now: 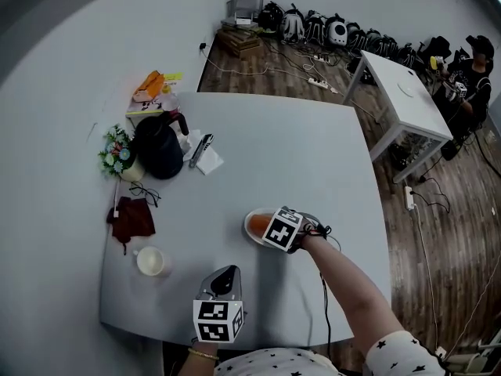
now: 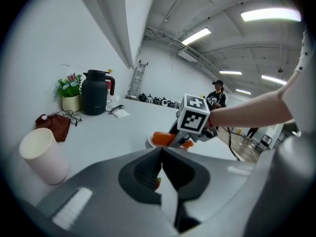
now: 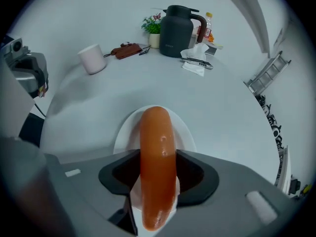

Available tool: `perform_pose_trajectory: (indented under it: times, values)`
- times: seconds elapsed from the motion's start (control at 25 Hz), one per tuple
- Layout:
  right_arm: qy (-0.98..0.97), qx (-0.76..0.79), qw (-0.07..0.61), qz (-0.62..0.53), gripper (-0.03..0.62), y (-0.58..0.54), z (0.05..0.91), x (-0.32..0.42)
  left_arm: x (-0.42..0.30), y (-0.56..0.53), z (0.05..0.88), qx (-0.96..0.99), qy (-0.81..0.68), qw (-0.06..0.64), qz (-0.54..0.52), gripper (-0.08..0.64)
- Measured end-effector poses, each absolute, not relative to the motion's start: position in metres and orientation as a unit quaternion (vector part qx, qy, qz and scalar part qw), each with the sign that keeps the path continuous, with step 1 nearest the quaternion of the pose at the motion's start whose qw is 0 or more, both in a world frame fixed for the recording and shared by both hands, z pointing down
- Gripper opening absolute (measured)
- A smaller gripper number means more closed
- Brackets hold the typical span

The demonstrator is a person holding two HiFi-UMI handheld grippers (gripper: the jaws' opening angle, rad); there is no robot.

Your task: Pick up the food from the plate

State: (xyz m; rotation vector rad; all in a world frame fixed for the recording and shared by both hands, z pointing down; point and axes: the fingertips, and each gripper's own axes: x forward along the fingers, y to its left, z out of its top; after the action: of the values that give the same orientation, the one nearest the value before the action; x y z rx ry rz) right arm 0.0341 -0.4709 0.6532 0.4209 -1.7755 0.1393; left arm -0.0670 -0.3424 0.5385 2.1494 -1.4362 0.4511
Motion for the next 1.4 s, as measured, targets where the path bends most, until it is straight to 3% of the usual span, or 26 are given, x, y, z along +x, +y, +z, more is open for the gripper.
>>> perform_pose_trajectory:
  times: [0.2,0.52,0.76,0.92,1.4]
  values:
    - [-0.797,0.242,0.551,0.052,0.204,-0.465,0.637,0.036,-0.063,-0.335,0.532,0.792,-0.532,0.248,0.168,0.008]
    - [-0.877,0.366,0.273,0.148,0.204,-0.385,0.534,0.039,-0.055,-0.312,0.511,0.797,-0.541,0.225,0.148,0.008]
    - [-0.861,0.444,0.128,0.215,0.204,-0.295,0.498,0.056,-0.041,-0.287,0.496,0.807,-0.542,0.196,0.129,0.008]
    - [-0.844,0.474,0.097,0.231,0.204,-0.248,0.496,0.072,-0.031,-0.263,0.495,0.810,-0.539,0.192,0.129,0.008]
    - [-0.840,0.484,0.092,0.227,0.206,-0.184,0.492,0.078,-0.017,-0.202,0.492,0.816,-0.529,0.192,0.133,0.008]
